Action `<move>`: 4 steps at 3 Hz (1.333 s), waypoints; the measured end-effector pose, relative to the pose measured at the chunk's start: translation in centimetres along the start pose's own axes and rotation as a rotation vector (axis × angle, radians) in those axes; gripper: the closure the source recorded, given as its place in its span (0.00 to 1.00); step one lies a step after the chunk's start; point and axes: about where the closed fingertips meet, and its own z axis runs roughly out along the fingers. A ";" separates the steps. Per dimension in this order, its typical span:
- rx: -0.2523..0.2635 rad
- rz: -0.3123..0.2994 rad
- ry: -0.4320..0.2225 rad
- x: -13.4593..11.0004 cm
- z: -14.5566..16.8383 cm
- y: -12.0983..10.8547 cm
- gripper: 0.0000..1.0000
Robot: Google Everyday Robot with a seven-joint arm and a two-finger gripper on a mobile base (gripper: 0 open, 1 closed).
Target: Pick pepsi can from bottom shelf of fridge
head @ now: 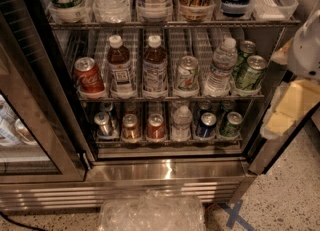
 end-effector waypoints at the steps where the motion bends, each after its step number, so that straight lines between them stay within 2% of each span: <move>1: -0.033 0.226 -0.090 -0.3 4.0 3.4 0.00; 2: -0.102 0.471 -0.196 -1.9 8.3 7.8 0.00; 3: -0.174 0.659 -0.245 -3.1 14.7 10.1 0.00; 4: -0.120 0.683 -0.285 -3.5 15.1 8.7 0.00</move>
Offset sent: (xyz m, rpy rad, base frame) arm -0.0294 0.1016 -0.1962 0.6461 0.0769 -0.6867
